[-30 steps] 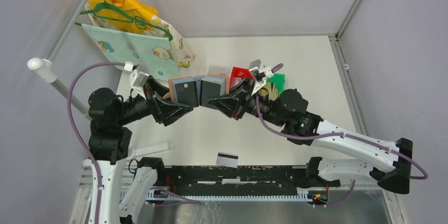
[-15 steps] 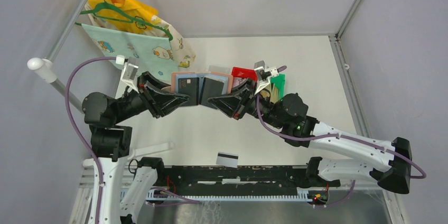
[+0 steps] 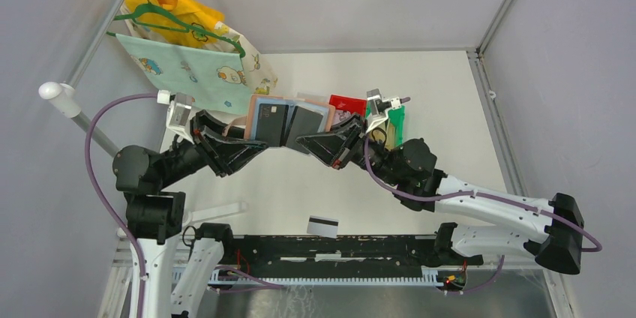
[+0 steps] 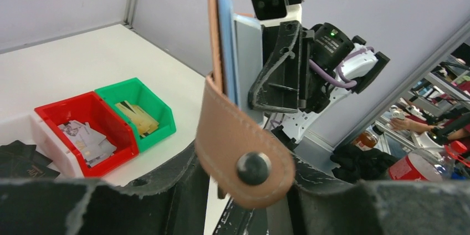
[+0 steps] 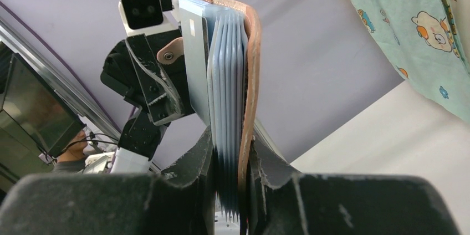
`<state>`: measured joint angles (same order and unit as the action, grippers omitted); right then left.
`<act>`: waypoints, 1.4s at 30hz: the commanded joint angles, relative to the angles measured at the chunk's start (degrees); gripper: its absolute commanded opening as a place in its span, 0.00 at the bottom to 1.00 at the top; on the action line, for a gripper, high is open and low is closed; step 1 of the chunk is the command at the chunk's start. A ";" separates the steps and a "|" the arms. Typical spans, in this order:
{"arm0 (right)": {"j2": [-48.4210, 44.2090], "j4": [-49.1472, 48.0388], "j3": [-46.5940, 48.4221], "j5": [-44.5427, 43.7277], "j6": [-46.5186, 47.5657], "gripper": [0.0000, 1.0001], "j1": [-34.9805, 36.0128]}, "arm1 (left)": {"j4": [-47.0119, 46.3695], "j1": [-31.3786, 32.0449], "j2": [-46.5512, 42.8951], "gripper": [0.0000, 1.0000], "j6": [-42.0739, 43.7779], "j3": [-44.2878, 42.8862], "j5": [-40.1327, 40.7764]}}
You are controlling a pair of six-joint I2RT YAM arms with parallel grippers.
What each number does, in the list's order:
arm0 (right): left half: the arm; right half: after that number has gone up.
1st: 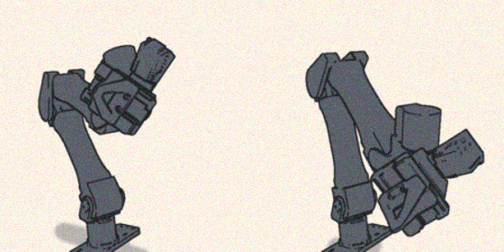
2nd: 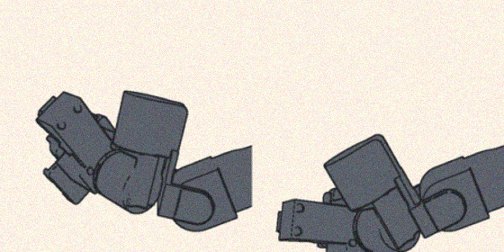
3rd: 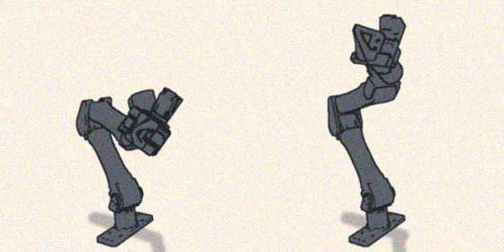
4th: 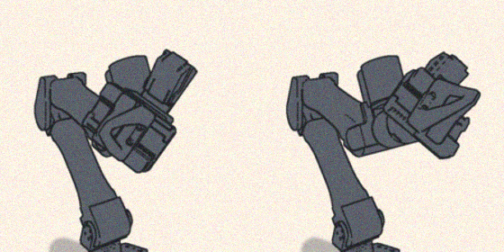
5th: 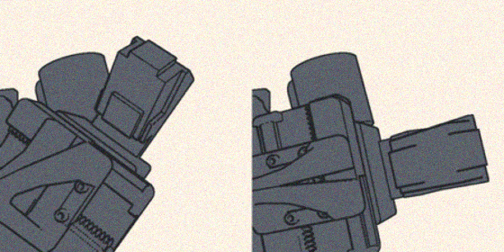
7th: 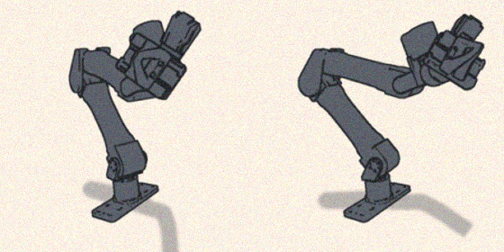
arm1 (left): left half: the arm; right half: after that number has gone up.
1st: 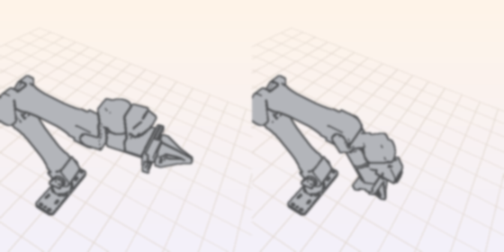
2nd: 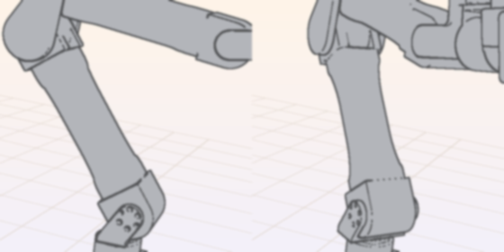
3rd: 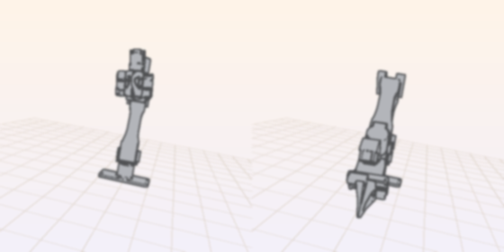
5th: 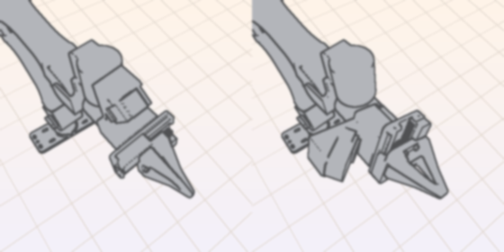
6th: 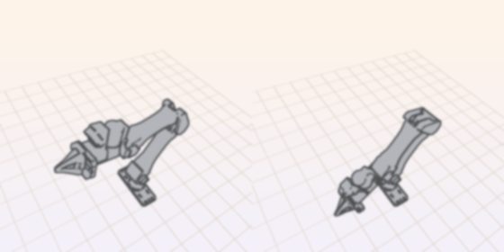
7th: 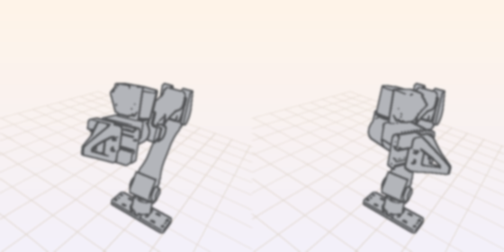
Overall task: Take the credit cards out of the card holder
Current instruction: Remove the credit card from the card holder.
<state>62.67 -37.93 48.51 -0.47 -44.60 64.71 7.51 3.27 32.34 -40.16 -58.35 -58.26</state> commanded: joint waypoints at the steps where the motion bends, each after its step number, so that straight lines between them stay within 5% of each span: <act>1: -0.10 -7.12 2.07 -0.61 -1.98 0.00 -0.11 | 2.62 0.09 -1.03 0.45 4.24 0.68 4.23; 6: 0.04 -7.45 1.69 -0.02 -2.22 0.00 -0.13 | 4.87 0.11 -0.73 0.43 6.03 -0.27 7.74; 16: 1.09 -8.77 1.88 0.35 -2.99 0.00 -0.02 | -4.95 0.07 0.03 0.40 -3.90 0.75 2.83; 38: 1.44 -11.95 0.48 4.22 -2.57 0.00 0.96 | -4.28 0.13 3.22 0.25 -0.56 -3.64 2.63; 42: 1.34 -13.34 -0.75 4.40 -3.08 0.04 0.97 | -5.77 0.08 3.76 0.05 -1.36 -3.93 1.44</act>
<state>65.32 -44.58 48.27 1.54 -46.72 65.14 4.19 3.36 35.05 -41.41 -60.07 -56.10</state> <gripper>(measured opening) 0.233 0.151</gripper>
